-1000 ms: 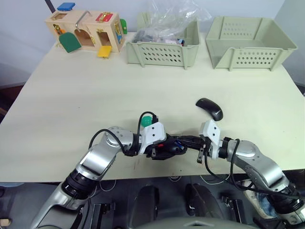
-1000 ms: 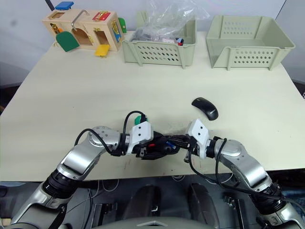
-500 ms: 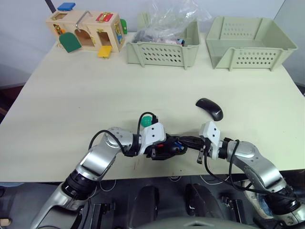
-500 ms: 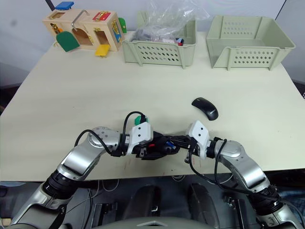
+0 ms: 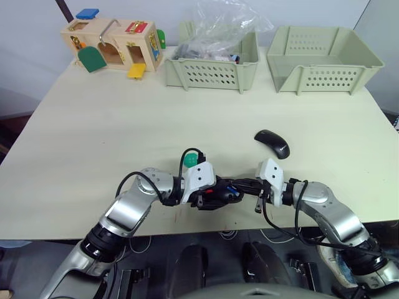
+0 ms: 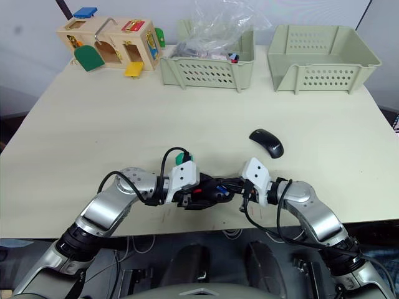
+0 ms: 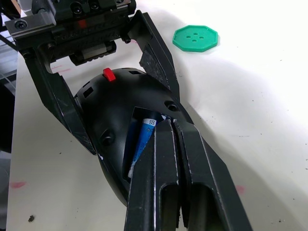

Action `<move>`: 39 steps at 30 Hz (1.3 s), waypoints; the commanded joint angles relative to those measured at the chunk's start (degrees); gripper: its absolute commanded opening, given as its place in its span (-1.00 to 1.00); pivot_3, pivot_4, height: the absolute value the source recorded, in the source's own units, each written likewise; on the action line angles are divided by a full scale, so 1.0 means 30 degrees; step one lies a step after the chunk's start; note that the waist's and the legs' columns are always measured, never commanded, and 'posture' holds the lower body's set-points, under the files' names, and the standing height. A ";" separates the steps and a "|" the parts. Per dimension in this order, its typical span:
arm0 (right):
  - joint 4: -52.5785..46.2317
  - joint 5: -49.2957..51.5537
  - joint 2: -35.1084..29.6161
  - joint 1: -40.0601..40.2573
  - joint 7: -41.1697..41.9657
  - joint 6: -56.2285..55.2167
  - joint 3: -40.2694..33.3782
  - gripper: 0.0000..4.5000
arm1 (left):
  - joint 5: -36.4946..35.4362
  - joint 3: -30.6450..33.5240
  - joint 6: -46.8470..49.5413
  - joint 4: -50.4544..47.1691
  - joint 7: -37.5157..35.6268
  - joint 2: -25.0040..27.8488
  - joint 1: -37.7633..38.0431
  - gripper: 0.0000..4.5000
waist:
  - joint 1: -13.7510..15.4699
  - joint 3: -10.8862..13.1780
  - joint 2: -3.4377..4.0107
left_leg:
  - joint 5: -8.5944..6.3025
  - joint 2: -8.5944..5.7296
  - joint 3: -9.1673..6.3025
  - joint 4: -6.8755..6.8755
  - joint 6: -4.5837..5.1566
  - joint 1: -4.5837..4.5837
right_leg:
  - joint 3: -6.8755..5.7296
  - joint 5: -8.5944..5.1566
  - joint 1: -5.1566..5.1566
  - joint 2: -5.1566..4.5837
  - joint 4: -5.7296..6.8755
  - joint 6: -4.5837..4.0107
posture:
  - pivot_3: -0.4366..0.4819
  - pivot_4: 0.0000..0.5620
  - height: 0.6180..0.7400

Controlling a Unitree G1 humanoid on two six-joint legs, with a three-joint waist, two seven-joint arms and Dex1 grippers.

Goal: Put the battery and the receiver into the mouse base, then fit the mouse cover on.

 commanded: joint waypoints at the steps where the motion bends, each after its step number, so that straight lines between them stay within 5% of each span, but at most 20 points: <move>1: 0.0087 0.0505 -0.0238 0.0341 -0.0005 0.0958 -0.1134 -0.98 | -0.0047 -0.0018 -0.0206 -0.0254 -0.0062 0.0015 0.0090 0.31 | 0.0016 -0.0004 -0.0001 | 0.0000 0.0000 -0.0001 0.0000 0.0000 -0.0001 | -0.0001 0.0000 0.0001 0.0000 0.0000 0.0000 | -0.05 -0.47 1.00; 8: -0.4007 0.4495 -0.2887 0.1279 0.2936 0.1508 -0.4889 -0.98 | -0.0005 0.0016 -0.0339 -0.0181 0.0137 -0.0312 0.0016 0.31 | 0.0209 0.0019 0.0031 | 0.0000 -0.0005 -0.0007 0.0003 0.0001 -0.0036 | -0.0004 0.0003 -0.0015 -0.0007 -0.0011 0.0004 | -0.05 -0.47 1.00; 15: -0.5056 0.6133 -0.7076 0.4508 0.6314 0.1132 -0.9177 -0.04 | 0.0040 0.0022 -0.0397 0.0062 0.0198 -0.0554 -0.0129 0.31 | 0.0459 0.0025 0.0043 | -0.0001 -0.0014 0.0002 0.0010 0.0002 -0.0036 | -0.0006 0.0002 -0.0009 -0.0016 -0.0013 0.0004 | -0.05 -0.47 1.00; 20: -0.5239 0.6677 -0.7405 0.5397 0.6702 0.1118 -1.0276 0.95 | -0.0069 0.0061 -0.0332 0.0014 0.0175 -0.0599 -0.0189 0.31 | 0.0429 0.0024 0.0042 | -0.0001 -0.0007 -0.0002 0.0010 0.0002 -0.0030 | -0.0007 0.0001 -0.0007 -0.0004 -0.0009 0.0004 | -0.05 -0.47 1.00; 22: -0.5218 0.6545 -0.7299 0.5561 0.6604 0.1019 -1.0305 0.95 | -0.0175 0.0072 -0.0239 -0.0054 0.0062 -0.0568 -0.0162 0.31 | 0.0441 0.0024 0.0041 | -0.0001 -0.0007 -0.0002 0.0011 0.0002 -0.0033 | -0.0007 0.0002 -0.0007 -0.0006 -0.0010 0.0004 | -0.05 -0.47 1.00; 24: -0.5283 0.6518 -0.7187 0.5653 0.6471 0.0986 -1.0288 1.00 | -0.0311 0.0205 -0.0196 -0.0174 0.0163 -0.0669 -0.0122 0.76 | 0.0441 0.0024 0.0041 | -0.0001 -0.0008 -0.0003 0.0012 0.0002 -0.0035 | -0.0006 0.0002 -0.0007 -0.0007 -0.0010 0.0004 | -0.05 -0.47 1.00; 26: -0.5375 0.6611 -0.7110 0.5665 0.6361 0.1055 -1.0251 1.00 | -0.0626 0.0410 -0.0054 -0.0423 0.0168 -0.0736 -0.0045 0.99 | 0.0444 0.0024 0.0041 | -0.0001 -0.0009 -0.0005 0.0013 0.0002 -0.0034 | -0.0007 0.0002 -0.0007 -0.0007 -0.0011 0.0005 | -0.05 -0.47 1.00; 31: -0.5465 0.6824 -0.7055 0.5768 0.6130 0.1156 -1.0502 1.00 | -0.2750 0.2685 0.0517 -0.1732 -0.0102 -0.0211 0.0790 0.99 | 0.0425 0.0025 0.0041 | -0.0001 -0.0007 -0.0014 0.0015 0.0002 -0.0036 | -0.0006 0.0002 -0.0008 -0.0007 -0.0011 0.0004 | -0.05 -0.47 1.00; 39: -0.5470 0.7546 -0.6555 0.6469 0.4891 0.1773 -1.1650 1.00 | -0.6972 0.8697 0.1109 -0.3809 -0.1070 0.2274 0.5472 0.99 | 0.0448 0.0025 0.0045 | -0.0001 0.0007 -0.0003 0.0012 0.0000 -0.0027 | -0.0004 -0.0001 -0.0008 -0.0014 -0.0013 0.0004 | -0.05 -0.47 1.00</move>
